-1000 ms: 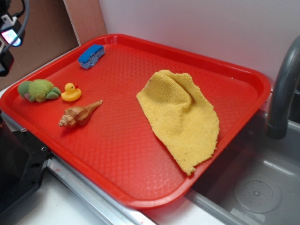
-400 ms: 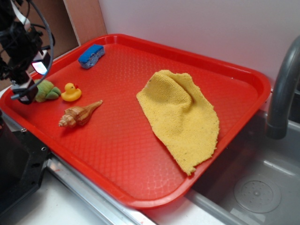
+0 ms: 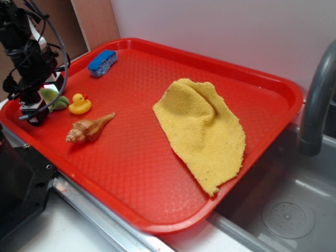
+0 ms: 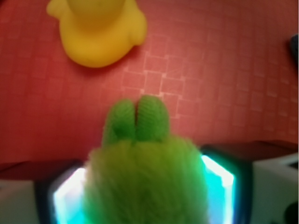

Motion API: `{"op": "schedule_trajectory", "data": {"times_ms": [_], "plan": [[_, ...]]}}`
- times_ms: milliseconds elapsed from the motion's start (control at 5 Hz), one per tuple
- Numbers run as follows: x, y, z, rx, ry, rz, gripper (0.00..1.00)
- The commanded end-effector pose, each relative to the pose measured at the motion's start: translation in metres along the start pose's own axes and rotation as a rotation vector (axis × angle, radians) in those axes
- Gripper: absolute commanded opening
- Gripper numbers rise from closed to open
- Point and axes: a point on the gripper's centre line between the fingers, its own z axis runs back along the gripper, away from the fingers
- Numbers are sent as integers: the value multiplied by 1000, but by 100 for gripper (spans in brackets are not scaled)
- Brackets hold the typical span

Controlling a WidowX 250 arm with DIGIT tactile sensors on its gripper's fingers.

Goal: Grab the green animal.

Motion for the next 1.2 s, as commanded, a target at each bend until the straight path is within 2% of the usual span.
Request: {"op": "schedule_trajectory", "data": {"times_ms": [0, 200, 400, 600, 800, 1000], "plan": [[-4, -11, 22, -10, 57, 93, 0], [8, -19, 69, -8, 137, 321, 0], [40, -17, 103, -70, 158, 566, 0], [73, -17, 133, -145, 144, 691, 0], [97, -7, 151, -201, 124, 822, 0], [112, -6, 174, -123, 87, 895, 0]]}}
